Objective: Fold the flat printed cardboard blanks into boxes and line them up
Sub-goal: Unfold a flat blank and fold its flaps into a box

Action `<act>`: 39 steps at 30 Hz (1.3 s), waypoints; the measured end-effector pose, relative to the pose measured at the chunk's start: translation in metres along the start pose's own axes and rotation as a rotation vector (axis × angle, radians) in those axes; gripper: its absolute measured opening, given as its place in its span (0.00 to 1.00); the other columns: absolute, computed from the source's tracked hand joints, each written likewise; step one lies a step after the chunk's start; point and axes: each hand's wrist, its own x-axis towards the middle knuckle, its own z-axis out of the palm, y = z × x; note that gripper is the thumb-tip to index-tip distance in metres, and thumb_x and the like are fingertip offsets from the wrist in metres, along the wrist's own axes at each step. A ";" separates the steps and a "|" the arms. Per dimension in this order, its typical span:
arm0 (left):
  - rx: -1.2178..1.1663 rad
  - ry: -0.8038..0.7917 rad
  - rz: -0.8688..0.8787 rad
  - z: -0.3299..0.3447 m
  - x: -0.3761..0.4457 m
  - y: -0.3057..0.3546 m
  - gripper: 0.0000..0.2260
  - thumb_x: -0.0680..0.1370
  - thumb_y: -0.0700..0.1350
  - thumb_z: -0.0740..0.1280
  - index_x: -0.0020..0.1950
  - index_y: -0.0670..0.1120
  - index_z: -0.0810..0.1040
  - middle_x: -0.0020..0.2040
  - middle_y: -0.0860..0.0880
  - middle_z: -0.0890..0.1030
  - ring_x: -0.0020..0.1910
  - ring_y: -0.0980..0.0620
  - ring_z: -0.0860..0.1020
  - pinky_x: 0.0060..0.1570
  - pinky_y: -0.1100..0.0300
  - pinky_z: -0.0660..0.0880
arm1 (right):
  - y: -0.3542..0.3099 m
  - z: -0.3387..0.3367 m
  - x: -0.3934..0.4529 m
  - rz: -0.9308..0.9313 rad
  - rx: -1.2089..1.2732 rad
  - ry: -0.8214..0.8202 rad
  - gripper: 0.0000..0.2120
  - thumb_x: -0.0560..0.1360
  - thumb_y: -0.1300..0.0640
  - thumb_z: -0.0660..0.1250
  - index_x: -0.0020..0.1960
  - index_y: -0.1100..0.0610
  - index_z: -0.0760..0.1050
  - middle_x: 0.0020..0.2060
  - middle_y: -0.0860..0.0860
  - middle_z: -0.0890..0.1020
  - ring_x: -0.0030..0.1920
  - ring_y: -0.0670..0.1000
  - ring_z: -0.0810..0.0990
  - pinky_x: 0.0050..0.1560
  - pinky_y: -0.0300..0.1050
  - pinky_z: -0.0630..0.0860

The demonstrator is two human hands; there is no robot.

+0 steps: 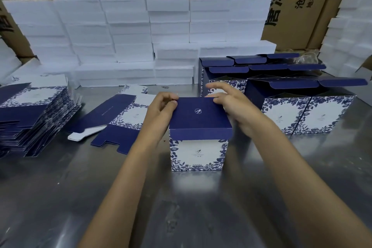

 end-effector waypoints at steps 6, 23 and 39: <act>0.524 -0.171 -0.086 0.011 0.015 0.035 0.11 0.82 0.41 0.59 0.56 0.43 0.80 0.51 0.49 0.81 0.48 0.50 0.77 0.50 0.58 0.73 | -0.021 0.029 0.008 -0.100 -0.511 -0.030 0.15 0.77 0.61 0.57 0.32 0.58 0.70 0.31 0.55 0.73 0.36 0.52 0.69 0.39 0.50 0.69; 0.482 -0.019 -0.157 0.031 0.015 0.031 0.12 0.84 0.48 0.58 0.54 0.41 0.76 0.51 0.44 0.79 0.48 0.45 0.77 0.46 0.55 0.71 | -0.006 0.016 0.007 -0.077 -0.405 -0.017 0.11 0.81 0.53 0.64 0.43 0.56 0.79 0.40 0.44 0.81 0.45 0.49 0.79 0.53 0.49 0.77; 0.589 0.078 -0.161 0.034 0.016 0.023 0.14 0.84 0.46 0.54 0.46 0.42 0.74 0.45 0.45 0.76 0.51 0.42 0.75 0.50 0.53 0.69 | -0.005 0.005 0.004 0.015 -0.456 0.236 0.06 0.82 0.53 0.60 0.54 0.52 0.74 0.56 0.49 0.79 0.56 0.54 0.76 0.52 0.48 0.71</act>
